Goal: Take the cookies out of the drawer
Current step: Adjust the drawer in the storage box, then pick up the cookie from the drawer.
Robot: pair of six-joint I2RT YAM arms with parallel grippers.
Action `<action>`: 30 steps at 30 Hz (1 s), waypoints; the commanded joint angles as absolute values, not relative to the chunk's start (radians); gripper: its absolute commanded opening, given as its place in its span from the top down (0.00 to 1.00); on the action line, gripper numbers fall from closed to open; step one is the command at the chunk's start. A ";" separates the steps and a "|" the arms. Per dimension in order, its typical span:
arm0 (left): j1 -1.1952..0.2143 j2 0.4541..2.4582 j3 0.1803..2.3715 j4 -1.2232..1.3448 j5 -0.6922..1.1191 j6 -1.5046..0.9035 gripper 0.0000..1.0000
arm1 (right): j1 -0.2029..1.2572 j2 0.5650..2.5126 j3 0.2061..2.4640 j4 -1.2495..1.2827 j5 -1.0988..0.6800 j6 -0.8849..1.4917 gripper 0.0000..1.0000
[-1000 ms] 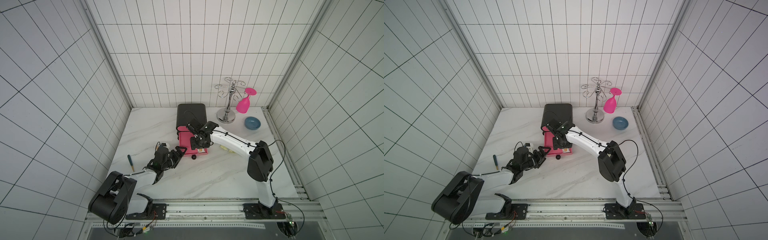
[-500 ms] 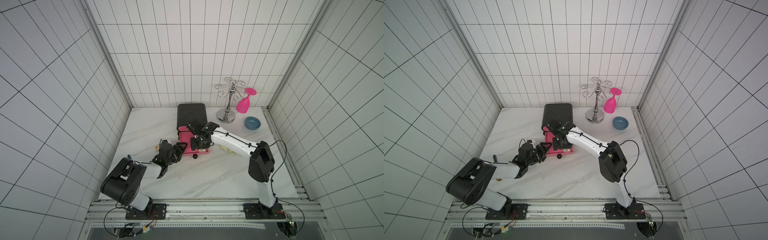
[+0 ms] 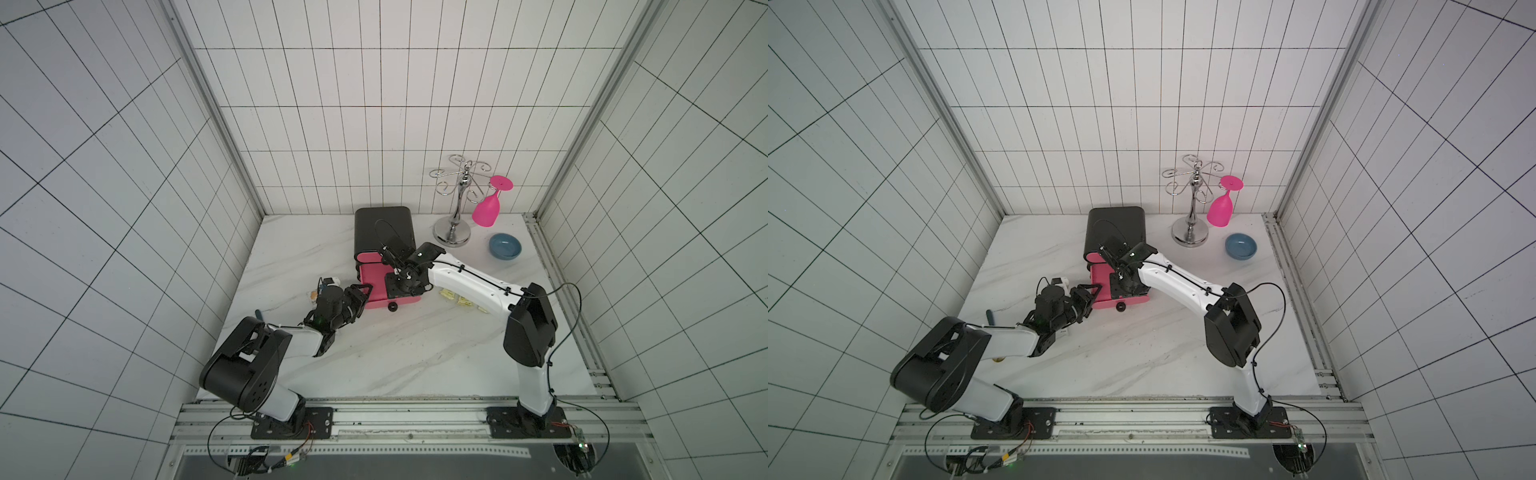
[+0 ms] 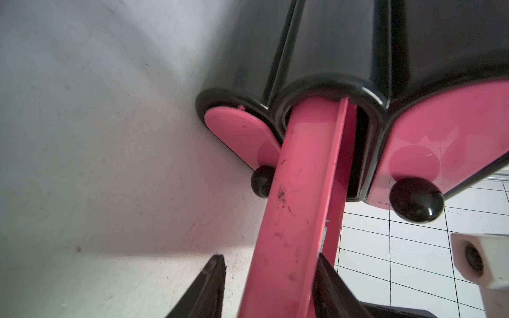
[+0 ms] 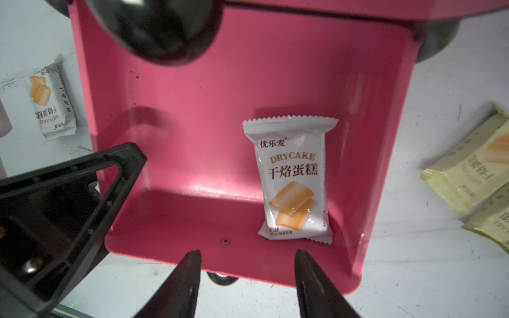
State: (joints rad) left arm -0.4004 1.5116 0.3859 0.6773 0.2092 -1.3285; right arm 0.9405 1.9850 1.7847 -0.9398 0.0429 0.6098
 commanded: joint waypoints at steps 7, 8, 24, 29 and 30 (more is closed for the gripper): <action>-0.403 1.516 0.425 0.723 0.217 -1.327 0.47 | 0.912 2.024 1.812 -0.990 0.094 0.553 0.38; -0.403 1.517 0.428 0.721 0.219 -1.327 0.47 | 0.910 2.027 1.809 -0.989 0.089 0.548 0.38; -0.403 1.561 0.455 0.746 0.245 -1.336 0.46 | 0.891 2.141 1.833 -0.982 0.098 0.494 0.44; -0.402 1.572 0.464 0.753 0.251 -1.337 0.46 | 0.891 2.143 1.844 -0.987 0.150 0.499 0.59; -0.402 1.575 0.464 0.754 0.253 -1.338 0.46 | 0.891 2.138 1.848 -0.987 0.158 0.499 0.62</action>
